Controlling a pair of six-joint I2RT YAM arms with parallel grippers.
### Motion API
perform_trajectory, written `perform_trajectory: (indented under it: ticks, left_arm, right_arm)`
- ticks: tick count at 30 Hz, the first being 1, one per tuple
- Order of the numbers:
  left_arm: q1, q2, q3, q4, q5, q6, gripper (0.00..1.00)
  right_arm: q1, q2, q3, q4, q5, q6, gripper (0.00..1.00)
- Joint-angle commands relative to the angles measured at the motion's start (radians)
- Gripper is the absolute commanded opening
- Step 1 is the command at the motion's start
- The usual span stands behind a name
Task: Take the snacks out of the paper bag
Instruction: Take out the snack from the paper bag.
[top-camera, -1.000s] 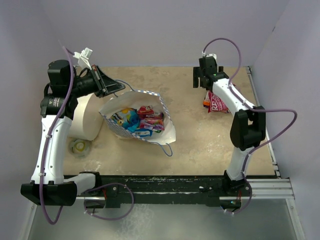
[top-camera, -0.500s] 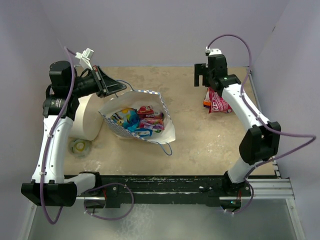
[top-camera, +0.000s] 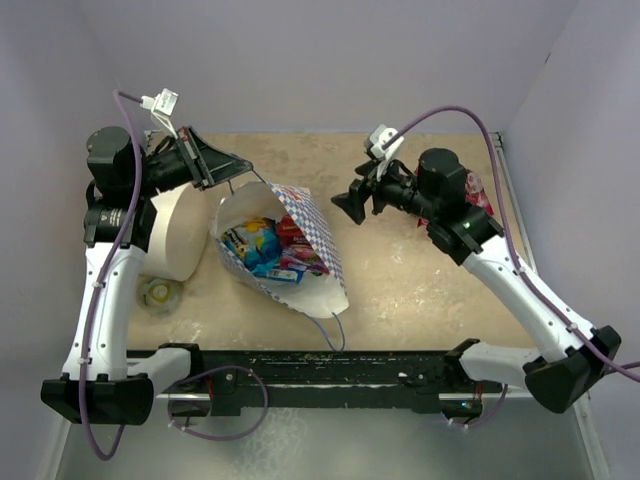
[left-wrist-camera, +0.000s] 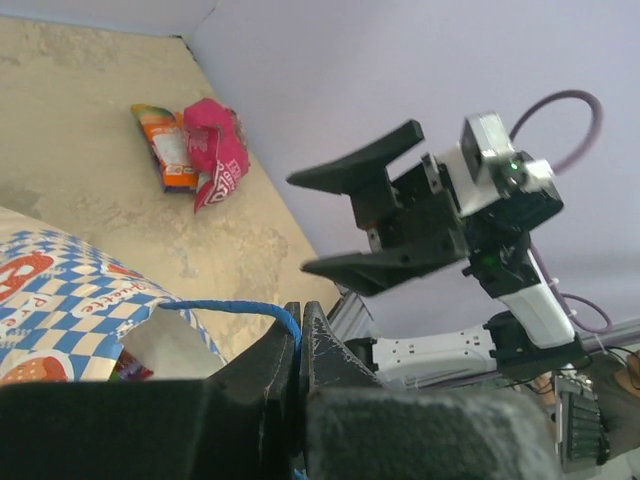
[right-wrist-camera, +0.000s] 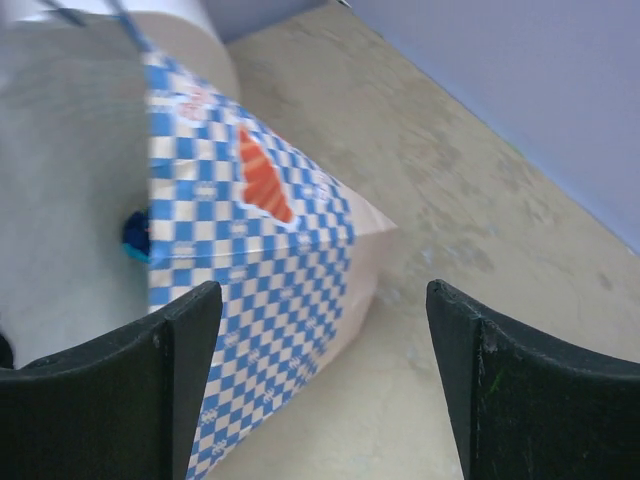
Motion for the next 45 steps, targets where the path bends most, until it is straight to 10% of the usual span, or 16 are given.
perform_trajectory:
  ticks: [1,11,18,30,45]
  left_arm:
    - [-0.004,-0.006,0.085,0.075,-0.022,0.067,0.00]
    - [-0.004,0.078,0.261,-0.041,-0.039,0.234,0.00]
    - [-0.020,-0.025,-0.040,0.287,0.026,-0.101,0.00]
    - [-0.038,-0.074,-0.074,0.233,0.037,-0.184,0.00]
    - [-0.039,-0.075,-0.018,0.188,0.013,-0.105,0.00]
  right_arm:
    - [0.060,-0.068,-0.045,0.087,-0.156,-0.075,0.83]
    - [0.188,-0.099,-0.056,-0.005,-0.143,-0.125,0.68]
    - [0.274,-0.106,-0.073,-0.016,-0.073,-0.091,0.58]
    - [0.523,0.073,0.021,-0.005,0.125,-0.013,0.44]
    - [0.546,0.307,-0.053,0.024,0.236,-0.388,0.27]
